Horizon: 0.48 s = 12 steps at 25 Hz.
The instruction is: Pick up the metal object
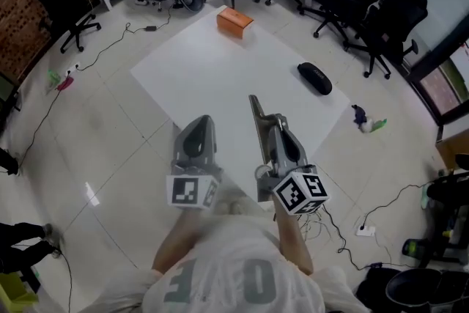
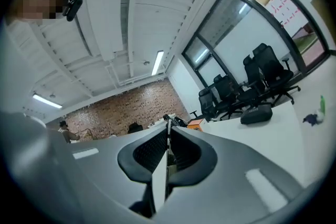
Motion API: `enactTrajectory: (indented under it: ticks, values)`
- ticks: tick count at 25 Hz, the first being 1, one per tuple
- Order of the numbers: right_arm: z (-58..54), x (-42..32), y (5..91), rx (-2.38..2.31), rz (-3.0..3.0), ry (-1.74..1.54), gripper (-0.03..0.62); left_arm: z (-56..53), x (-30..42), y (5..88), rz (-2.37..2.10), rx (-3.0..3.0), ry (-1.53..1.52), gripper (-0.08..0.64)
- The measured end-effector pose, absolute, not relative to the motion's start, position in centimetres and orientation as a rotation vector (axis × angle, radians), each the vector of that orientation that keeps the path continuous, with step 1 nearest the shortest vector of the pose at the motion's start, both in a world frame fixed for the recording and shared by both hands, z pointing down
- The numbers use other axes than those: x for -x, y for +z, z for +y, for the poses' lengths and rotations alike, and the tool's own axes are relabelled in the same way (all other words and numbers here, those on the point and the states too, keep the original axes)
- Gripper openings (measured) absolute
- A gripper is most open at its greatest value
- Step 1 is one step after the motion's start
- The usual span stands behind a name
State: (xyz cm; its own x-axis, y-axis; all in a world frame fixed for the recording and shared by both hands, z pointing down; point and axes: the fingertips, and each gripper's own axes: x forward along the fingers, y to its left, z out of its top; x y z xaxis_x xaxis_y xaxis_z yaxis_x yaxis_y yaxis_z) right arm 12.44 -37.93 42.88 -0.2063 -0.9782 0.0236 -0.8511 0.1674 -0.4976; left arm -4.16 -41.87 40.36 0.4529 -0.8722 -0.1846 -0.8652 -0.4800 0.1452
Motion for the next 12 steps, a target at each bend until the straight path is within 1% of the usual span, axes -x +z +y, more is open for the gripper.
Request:
enactTrajectory:
  ticks: [6, 12]
  values:
    - [-37.1, -12.6, 43.5, 1.820, 2.191, -0.552, 0.032, -41.5, 2.1, 41.3, -1.502, -2.676, -0.205, 0.002]
    - [-36.5, -12.2, 43.6, 1.832, 2.213, -0.524, 0.032, -40.9, 2.4, 41.9, -1.503, -2.669, -0.193, 0.002]
